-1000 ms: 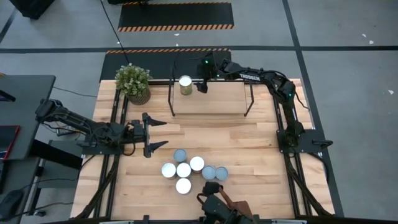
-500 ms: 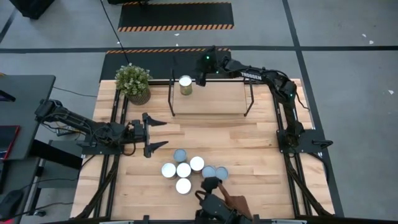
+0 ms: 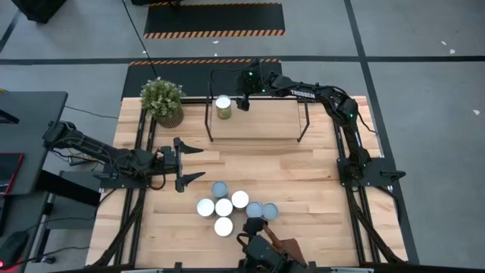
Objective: Pick and place cans onto a shelf
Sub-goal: Put the canned oranges on the shelf
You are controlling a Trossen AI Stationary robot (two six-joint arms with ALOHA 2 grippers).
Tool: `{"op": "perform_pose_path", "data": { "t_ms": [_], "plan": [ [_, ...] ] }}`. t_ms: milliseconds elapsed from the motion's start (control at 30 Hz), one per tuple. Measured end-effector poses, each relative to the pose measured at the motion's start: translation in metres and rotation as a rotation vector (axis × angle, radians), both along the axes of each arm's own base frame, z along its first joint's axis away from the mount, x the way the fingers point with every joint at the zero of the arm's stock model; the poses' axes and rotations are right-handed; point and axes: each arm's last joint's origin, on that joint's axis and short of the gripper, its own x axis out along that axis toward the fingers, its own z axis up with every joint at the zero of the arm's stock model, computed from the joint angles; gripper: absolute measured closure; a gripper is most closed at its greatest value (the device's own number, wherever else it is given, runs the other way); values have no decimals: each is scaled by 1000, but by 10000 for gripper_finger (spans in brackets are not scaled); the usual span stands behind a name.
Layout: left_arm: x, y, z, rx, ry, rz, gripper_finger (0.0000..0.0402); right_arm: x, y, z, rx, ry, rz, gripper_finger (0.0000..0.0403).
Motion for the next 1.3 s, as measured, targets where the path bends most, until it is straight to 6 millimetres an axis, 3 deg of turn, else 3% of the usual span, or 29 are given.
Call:
{"op": "perform_pose_path", "data": {
  "t_ms": [167, 333, 500, 633, 800, 900, 1100, 1300],
  "plan": [
    [0, 0, -1, -5, 10, 0, 13, -8, 8, 18, -30, 47, -50, 28],
    [0, 0, -2, -17, 21, 0, 13, -9, 35, 36, 75, 56, 14, 28],
    [0, 0, -2, -50, 15, 0, 13, 1, 52, 36, 165, 17, 2, 27],
    [0, 0, -3, -72, 20, -3, 13, 11, 66, 27, 127, 75, -29, 19],
    [0, 0, -4, -73, 22, -2, 13, 20, 84, 65, 105, 58, -51, 4],
    [0, 0, -3, -71, 20, 0, 13, 25, 87, 85, 120, -3, -45, 4],
    [0, 0, -3, -74, 13, -1, 13, 34, 79, 94, 125, -84, 2, 3],
    [0, 1, -2, -75, 4, 4, 13, 43, 63, 74, 122, -49, 20, 3]
  ]
}}
